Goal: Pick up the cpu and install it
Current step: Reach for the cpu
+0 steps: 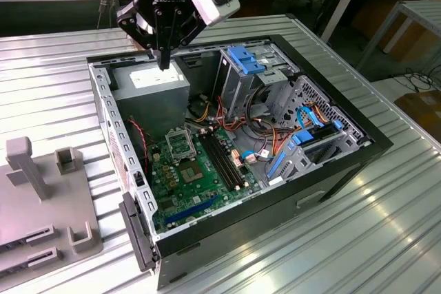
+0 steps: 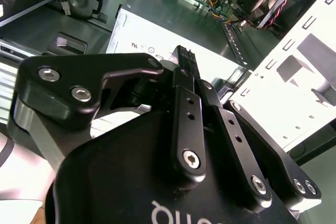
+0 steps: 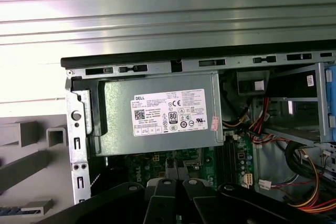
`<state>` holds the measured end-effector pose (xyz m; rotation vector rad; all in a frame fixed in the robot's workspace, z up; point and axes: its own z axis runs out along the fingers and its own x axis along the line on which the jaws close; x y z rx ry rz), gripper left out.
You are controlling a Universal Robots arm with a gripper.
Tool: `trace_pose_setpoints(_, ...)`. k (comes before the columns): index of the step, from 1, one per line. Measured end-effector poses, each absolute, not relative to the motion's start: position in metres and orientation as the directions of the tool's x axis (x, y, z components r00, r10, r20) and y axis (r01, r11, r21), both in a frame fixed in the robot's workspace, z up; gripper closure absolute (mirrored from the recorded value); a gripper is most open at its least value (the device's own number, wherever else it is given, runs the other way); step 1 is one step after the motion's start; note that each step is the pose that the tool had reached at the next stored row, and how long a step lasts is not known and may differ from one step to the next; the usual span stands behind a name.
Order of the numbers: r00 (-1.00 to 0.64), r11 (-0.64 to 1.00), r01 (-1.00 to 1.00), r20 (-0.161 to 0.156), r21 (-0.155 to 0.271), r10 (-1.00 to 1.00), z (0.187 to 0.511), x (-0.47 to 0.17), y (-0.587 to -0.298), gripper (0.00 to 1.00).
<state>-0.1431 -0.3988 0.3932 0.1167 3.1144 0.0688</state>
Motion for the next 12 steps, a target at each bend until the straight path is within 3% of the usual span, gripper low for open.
trace_pose_setpoints(12, -0.997, 0.996, 0.074, -0.023, 0.045, 0.075, 0.3932, -0.1457, -0.3989, 0.89)
